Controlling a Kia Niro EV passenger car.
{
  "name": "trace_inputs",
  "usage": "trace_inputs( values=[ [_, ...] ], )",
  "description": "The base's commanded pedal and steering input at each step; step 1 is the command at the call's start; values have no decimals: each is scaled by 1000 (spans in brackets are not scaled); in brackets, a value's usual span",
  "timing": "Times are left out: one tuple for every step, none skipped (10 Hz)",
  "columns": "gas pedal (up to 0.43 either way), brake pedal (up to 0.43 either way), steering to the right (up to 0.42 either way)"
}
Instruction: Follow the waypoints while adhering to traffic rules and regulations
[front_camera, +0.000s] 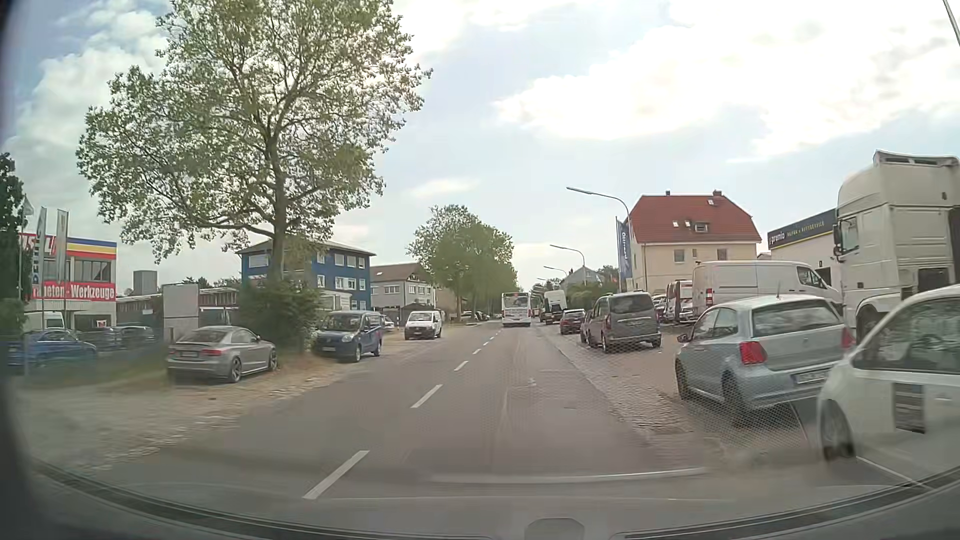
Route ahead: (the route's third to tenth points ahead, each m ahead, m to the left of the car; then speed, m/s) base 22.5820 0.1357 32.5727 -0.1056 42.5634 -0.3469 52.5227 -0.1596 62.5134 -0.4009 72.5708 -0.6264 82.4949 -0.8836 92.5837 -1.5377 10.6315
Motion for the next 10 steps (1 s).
trace_inputs(
  values=[
    [39,18,10],
    [28,18,10],
    [28,18,10],
    [28,18,10],
    [28,18,10],
    [28,18,9],
    [28,18,9],
    [28,18,8],
    [28,18,7],
    [28,18,5]
  ],
)
